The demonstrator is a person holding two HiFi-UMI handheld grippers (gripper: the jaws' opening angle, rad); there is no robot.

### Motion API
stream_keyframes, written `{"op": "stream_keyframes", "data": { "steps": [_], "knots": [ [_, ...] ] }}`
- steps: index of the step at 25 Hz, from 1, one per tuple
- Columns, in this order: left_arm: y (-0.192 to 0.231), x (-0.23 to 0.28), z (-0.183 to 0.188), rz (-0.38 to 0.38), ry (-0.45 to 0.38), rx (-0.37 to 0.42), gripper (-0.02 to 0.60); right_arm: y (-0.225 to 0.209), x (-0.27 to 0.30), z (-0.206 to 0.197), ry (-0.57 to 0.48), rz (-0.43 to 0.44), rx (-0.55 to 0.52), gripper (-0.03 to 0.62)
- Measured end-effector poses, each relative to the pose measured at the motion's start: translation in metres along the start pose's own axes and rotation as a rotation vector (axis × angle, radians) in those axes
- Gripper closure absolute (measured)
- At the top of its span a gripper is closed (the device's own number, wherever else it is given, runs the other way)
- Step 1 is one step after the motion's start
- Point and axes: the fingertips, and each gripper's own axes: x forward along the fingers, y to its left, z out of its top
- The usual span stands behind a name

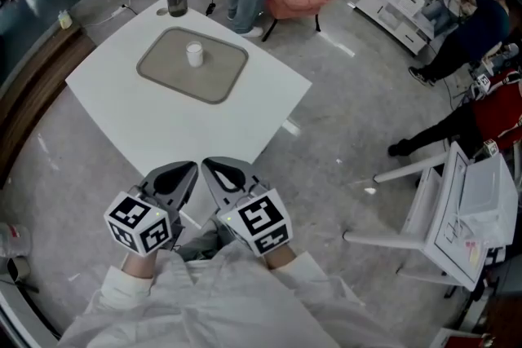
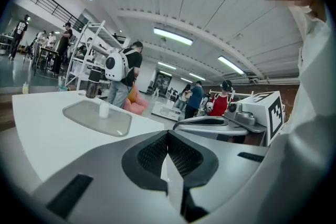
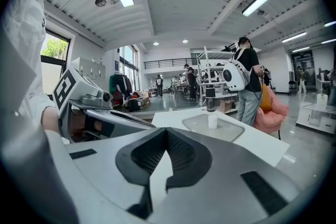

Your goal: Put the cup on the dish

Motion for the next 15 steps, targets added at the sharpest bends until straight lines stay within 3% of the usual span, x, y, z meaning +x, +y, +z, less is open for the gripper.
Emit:
{"op": "stream_keyframes", "data": {
  "steps": [15],
  "knots": [
    [0.0039,0.0009,-0.0004,0.009,0.007,0.000,0.574,-0.0034,-0.0018,-0.0031,0.011,0.003,-0.008,0.582]
  ]
}}
